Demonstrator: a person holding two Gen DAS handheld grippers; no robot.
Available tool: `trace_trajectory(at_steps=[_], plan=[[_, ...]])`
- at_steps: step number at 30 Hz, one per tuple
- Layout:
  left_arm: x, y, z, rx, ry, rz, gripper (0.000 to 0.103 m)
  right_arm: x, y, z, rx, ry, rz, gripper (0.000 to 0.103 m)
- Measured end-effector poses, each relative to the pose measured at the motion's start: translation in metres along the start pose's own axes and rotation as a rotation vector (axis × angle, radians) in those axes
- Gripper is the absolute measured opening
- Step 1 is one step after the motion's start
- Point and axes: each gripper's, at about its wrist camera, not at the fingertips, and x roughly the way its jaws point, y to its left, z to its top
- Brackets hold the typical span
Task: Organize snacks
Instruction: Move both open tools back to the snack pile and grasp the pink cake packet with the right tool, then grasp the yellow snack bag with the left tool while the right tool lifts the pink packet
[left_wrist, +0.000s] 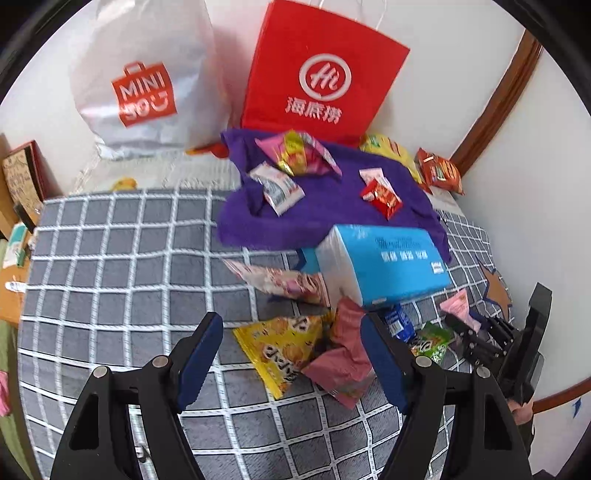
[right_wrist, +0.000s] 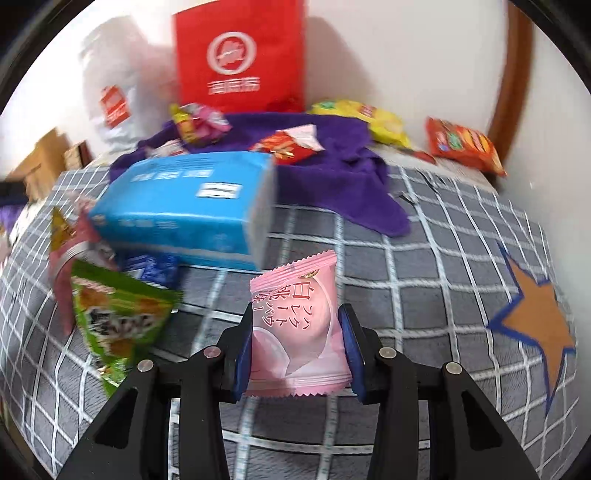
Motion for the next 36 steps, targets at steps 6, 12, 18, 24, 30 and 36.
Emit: trace_trajectory(at_steps=[6, 12, 18, 24, 30, 36], plan=[[0.027, 0.0, -0.009, 0.03, 0.062, 0.019, 0.075, 0.015, -0.001, -0.006, 0.015, 0.026, -0.005, 0.042], [0.045, -0.002, -0.013, 0.071, 0.075, 0.012, 0.075, 0.016, -0.002, -0.007, 0.017, 0.014, -0.006, 0.043], [0.063, 0.0, -0.012, 0.075, 0.077, 0.004, 0.074, 0.017, -0.002, -0.008, 0.02, 0.013, -0.002, 0.045], [0.076, 0.005, -0.01, 0.047, 0.094, -0.017, 0.061, 0.017, -0.002, -0.008, 0.024, 0.013, 0.002, 0.046], [0.065, 0.005, -0.011, 0.061, 0.065, -0.051, 0.048, 0.017, -0.003, -0.009, 0.027, 0.013, 0.007, 0.046], [0.043, 0.012, -0.011, 0.048, 0.025, 0.0, 0.045, 0.016, 0.0, -0.008, 0.031, 0.009, 0.0, 0.044]])
